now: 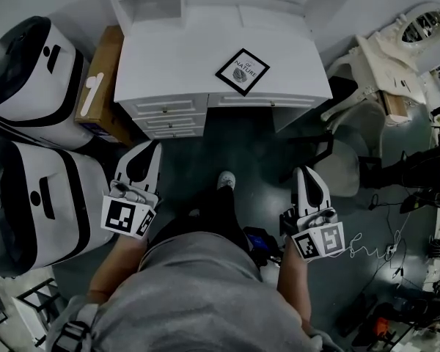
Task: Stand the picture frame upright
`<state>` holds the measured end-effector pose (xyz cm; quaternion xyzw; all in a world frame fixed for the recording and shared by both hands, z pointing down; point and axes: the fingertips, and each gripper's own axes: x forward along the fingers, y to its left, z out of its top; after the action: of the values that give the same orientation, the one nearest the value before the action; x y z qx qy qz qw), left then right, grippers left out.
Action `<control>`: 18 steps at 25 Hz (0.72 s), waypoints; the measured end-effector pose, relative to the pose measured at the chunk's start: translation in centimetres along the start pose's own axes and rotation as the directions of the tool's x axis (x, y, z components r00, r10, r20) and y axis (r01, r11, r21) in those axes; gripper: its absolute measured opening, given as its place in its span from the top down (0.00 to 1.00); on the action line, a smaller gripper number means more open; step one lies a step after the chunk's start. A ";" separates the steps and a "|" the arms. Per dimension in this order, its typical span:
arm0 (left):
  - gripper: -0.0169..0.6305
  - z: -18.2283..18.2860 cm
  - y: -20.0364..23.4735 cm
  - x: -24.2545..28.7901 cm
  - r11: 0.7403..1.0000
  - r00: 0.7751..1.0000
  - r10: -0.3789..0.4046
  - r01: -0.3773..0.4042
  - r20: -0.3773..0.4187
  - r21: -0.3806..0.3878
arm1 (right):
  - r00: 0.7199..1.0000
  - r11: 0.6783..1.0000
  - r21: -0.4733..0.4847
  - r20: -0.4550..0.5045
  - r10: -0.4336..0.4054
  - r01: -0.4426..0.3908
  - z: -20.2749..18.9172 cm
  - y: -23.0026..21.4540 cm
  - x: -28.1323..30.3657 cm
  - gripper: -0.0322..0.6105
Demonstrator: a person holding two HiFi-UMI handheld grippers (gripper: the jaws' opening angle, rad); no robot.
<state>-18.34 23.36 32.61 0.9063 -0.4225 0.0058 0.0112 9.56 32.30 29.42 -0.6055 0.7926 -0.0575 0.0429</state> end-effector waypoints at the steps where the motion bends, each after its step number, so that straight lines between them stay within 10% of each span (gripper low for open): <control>1: 0.96 0.0 0.1 0.5 1.000 1.000 0.005 -0.005 0.000 0.002 | 1.000 1.000 -0.001 -0.001 0.004 -0.004 0.1 -0.5 0.5 0.91; 18: 0.96 0.0 1.5 11.6 0.995 0.995 0.096 -0.096 -0.031 0.024 | 0.991 0.991 0.030 -0.038 0.132 -0.131 0.0 -9.2 11.3 0.91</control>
<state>-12.03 13.49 32.85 0.8848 -0.4652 0.0256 0.0075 15.38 18.97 30.75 -0.5500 0.8306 -0.0773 0.0391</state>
